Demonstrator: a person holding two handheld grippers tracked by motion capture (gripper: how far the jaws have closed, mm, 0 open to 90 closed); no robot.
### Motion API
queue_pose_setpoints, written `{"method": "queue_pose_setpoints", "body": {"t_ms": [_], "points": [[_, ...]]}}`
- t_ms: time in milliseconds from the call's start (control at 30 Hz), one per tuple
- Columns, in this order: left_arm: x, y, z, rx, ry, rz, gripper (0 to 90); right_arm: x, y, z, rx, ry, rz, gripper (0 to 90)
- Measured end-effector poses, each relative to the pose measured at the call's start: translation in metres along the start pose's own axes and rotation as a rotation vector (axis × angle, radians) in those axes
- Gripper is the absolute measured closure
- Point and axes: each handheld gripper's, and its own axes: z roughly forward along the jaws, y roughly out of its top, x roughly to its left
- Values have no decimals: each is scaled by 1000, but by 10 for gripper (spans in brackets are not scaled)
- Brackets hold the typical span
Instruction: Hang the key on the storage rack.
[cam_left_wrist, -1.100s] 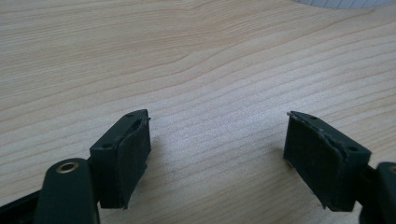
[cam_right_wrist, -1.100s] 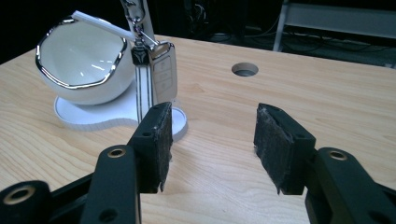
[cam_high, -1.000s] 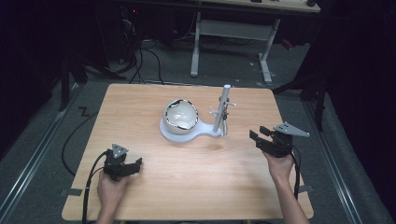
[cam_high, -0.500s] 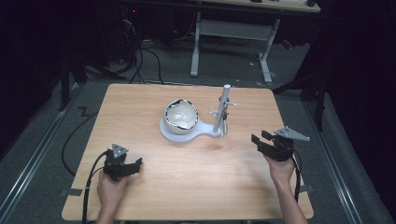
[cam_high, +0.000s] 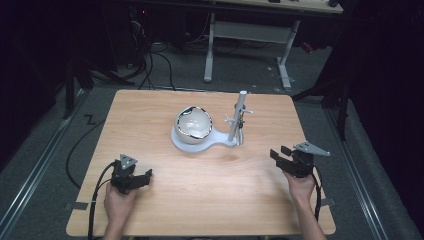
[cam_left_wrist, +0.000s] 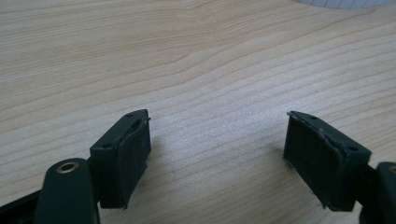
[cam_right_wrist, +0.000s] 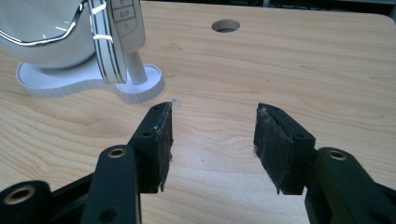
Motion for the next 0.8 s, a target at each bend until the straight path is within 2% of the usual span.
{"method": "queue_pose_setpoints", "body": {"t_ms": [567,800], "points": [[0,0,0,-1,0,0,232,-1,-17,12,59,-28,11,472],[0,0,0,0,0,0,232,1,-20,19,85,-41,-5,467]]}}
